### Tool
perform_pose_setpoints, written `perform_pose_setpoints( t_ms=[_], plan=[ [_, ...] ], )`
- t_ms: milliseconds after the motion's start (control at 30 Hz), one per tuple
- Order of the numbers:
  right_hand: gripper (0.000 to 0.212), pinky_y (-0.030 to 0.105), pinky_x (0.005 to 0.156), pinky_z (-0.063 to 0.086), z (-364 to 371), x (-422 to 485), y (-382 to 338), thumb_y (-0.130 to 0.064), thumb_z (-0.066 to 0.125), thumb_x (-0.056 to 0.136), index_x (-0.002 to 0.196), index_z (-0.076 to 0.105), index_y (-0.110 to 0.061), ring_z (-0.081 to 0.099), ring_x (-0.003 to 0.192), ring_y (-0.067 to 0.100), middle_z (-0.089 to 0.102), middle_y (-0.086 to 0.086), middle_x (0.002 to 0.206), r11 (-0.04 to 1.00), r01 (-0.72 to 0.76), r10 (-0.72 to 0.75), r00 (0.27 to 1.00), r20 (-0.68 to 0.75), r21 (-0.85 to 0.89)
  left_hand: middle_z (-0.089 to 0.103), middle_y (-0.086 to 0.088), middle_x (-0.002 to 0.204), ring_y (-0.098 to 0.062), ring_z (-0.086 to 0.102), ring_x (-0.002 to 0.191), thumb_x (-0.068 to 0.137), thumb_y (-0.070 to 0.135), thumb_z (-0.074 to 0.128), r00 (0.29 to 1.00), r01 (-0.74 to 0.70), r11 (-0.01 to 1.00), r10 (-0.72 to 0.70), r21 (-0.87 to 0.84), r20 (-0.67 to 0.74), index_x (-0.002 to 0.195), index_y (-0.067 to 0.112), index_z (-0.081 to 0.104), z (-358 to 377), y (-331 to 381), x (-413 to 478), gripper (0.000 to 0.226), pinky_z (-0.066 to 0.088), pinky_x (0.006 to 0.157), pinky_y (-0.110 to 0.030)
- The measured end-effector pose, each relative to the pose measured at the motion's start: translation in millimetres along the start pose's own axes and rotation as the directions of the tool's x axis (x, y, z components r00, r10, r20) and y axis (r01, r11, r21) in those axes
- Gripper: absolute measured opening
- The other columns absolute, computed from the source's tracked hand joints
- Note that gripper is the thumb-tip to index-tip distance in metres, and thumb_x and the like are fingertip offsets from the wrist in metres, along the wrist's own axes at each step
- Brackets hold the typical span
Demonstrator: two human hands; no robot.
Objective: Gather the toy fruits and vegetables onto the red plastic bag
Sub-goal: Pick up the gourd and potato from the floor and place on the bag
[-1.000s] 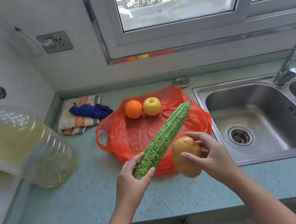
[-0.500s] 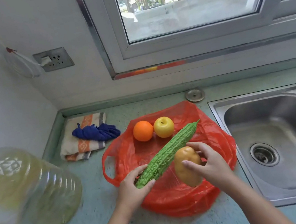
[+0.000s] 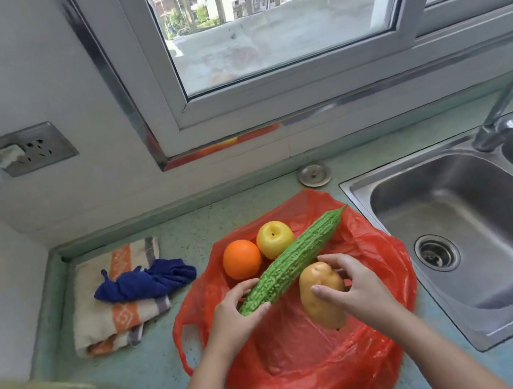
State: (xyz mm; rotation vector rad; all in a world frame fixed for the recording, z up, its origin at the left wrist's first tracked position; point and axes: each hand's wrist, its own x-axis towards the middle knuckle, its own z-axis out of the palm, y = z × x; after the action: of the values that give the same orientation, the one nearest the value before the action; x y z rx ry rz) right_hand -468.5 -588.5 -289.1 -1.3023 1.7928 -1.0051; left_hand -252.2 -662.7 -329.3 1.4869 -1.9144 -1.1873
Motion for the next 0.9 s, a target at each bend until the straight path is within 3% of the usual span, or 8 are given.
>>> perform_pose_setpoints(
  t_ms=[233,400,667,900],
  plan=[
    [0.049,0.005,0.076,0.037,18.7,15.0,6.2,-0.022,0.076,0.072,0.116,0.054,-0.02,0.051,0.099,0.009,0.052,-0.007,0.107,0.998,-0.045,0.045,0.999,-0.009,-0.042,0.059,0.007,0.11,-0.005,0.053,0.104,0.074,0.022,0.075,0.996,-0.058,0.997,0.054,0.051,0.07,0.114,0.029,0.059,4.3,-15.5,26.1,0.044,0.036,0.083,-0.002],
    [0.05,0.02,0.084,0.039,25.6,24.1,15.0,-0.021,0.076,0.071,0.116,0.055,-0.018,0.052,0.1,0.012,0.053,-0.004,0.107,0.995,-0.06,0.06,0.998,-0.008,-0.078,0.056,0.006,0.111,-0.008,0.052,0.103,0.076,0.023,0.072,0.992,-0.113,0.985,0.105,0.133,0.07,0.12,0.024,0.057,7.5,-20.5,33.5,0.046,0.03,0.08,0.003],
    [0.053,0.025,0.088,0.04,38.6,34.4,31.3,-0.021,0.077,0.07,0.118,0.054,-0.014,0.051,0.101,0.015,0.052,0.0,0.107,0.988,-0.076,0.083,0.995,0.049,-0.131,0.056,-0.004,0.112,-0.02,0.051,0.109,0.078,0.022,0.071,0.987,-0.158,0.95,0.158,0.27,0.023,0.121,0.016,0.056,11.8,-29.4,36.2,0.046,0.038,0.094,-0.027],
    [0.052,0.015,0.081,0.031,48.4,43.4,38.7,-0.02,0.077,0.07,0.116,0.054,-0.012,0.048,0.1,0.016,0.05,0.002,0.102,0.978,-0.044,0.06,0.995,0.076,-0.202,0.056,-0.006,0.114,-0.022,0.051,0.109,0.077,0.022,0.071,0.989,-0.124,0.945,0.141,0.304,-0.036,0.122,0.012,0.056,14.5,-30.8,29.2,0.048,0.037,0.094,-0.027]
  ],
)
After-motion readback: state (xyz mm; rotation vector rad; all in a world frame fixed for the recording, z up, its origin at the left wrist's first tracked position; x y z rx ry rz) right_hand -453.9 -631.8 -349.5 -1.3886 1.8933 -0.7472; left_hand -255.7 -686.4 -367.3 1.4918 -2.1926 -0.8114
